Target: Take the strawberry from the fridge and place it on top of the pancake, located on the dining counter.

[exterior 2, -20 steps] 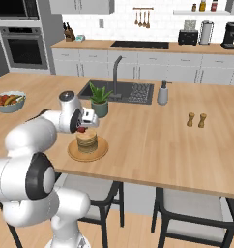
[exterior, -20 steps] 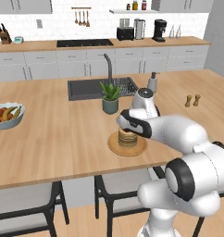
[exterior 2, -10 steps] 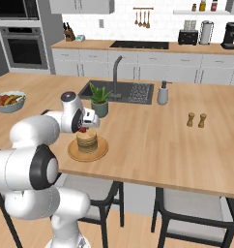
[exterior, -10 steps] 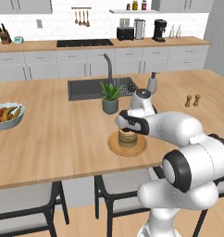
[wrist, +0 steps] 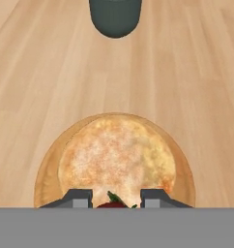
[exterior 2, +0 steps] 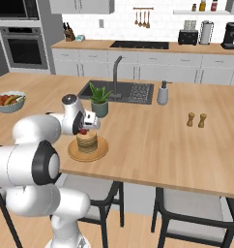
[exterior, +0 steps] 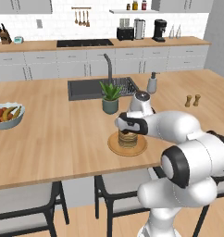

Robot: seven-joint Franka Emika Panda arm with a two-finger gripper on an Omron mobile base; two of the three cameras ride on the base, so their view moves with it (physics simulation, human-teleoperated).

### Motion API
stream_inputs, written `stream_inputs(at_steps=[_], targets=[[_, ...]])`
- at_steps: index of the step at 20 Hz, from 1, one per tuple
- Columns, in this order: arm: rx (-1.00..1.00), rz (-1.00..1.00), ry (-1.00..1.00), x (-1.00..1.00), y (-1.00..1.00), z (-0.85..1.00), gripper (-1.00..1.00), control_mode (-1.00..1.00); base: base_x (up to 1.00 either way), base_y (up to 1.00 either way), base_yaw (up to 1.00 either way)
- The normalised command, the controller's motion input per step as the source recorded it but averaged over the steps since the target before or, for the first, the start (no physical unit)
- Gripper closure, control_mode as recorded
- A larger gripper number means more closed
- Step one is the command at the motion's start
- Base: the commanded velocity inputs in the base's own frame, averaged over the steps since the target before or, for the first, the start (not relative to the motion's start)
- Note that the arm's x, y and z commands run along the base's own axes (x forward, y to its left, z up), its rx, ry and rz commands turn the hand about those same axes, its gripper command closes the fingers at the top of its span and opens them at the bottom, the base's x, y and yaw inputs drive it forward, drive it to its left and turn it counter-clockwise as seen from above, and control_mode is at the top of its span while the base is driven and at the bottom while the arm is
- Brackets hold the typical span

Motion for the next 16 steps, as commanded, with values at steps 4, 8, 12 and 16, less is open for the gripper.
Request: stream_inputs(at_steps=[4, 8, 12, 16], targets=[[0.0, 0.0, 0.0, 0.03, 0.01, -0.18, 1.0, -1.0, 0.0, 0.0, 0.0], [0.0, 0.0, 0.0, 0.0, 0.05, -0.19, 1.0, -1.0, 0.0, 0.0, 0.0], [0.0, 0.0, 0.0, 0.02, 0.01, -0.01, 1.0, -1.0, 0.0, 0.0, 0.0], [0.0, 0.0, 0.0, 0.04, 0.0, 0.3, 1.0, -1.0, 0.0, 0.0, 0.0]])
